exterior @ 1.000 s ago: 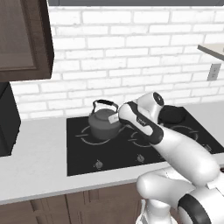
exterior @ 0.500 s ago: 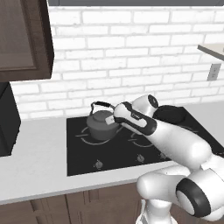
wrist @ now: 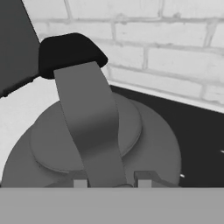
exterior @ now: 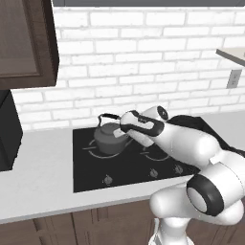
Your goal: Pick the kettle from the counter and place it on a stove burner. Then turn the burner on.
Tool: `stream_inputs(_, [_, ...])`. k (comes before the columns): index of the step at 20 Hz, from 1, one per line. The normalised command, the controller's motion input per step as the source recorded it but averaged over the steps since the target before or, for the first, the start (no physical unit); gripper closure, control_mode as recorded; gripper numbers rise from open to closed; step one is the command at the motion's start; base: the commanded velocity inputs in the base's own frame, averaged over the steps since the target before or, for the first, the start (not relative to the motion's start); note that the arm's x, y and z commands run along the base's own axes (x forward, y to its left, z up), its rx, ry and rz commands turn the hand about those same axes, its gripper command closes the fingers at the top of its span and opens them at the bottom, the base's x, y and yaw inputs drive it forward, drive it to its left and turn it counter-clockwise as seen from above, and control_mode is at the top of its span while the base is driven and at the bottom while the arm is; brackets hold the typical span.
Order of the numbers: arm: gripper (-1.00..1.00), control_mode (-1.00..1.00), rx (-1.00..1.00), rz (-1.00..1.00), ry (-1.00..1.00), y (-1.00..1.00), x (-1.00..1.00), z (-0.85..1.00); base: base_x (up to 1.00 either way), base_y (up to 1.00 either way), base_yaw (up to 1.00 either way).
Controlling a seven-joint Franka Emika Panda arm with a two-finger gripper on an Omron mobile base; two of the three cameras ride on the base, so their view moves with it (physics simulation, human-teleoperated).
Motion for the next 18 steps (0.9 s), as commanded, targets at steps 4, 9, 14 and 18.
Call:
stream_inputs(4, [1.0,-1.0,0.0,0.0,0.0,0.12,0.3,-0.22,0.0,0.0,0.0])
stream_inputs(9, [1.0,-1.0,0.0,-0.01,0.0,0.18,0.32,-0.15,0.0,0.0,0.0])
stream_inputs(14, [1.0,-1.0,0.0,0.0,-0.02,0.09,0.27,-0.21,0.0,0.0,0.0])
stream_inputs(18, [1.0,-1.0,0.0,0.0,-0.04,0.0,0.22,-0.32,0.0,0.0,0.0])
